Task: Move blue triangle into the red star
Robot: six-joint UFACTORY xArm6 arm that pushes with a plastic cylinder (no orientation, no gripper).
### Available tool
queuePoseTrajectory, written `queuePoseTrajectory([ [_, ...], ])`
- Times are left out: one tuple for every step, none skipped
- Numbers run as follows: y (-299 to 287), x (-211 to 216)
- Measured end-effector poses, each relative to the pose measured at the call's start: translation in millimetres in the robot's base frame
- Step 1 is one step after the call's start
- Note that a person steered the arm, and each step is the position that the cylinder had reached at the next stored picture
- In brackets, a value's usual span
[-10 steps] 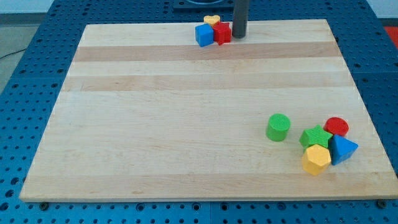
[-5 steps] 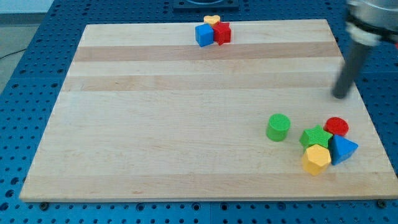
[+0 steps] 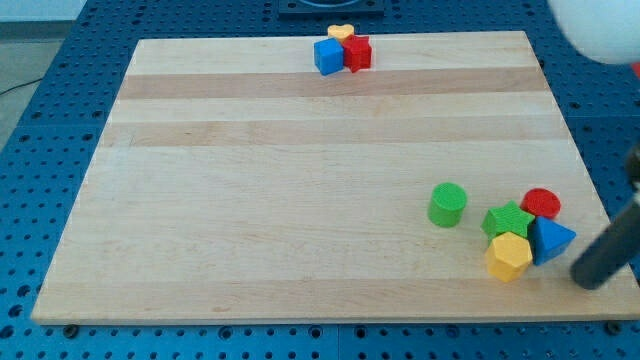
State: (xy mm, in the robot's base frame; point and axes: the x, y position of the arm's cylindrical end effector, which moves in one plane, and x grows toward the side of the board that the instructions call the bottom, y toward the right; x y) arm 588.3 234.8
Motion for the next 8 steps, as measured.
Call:
queuePoseTrajectory([
  [-14.7,-15.2],
  [-17.5,-28.9],
  [-17.7,-44.0],
  [-25.3,-59.3],
  [-38.0,-80.0],
  [-59.3,-96.4],
  [-71.2,-116.0],
  [-69.5,-138.1],
])
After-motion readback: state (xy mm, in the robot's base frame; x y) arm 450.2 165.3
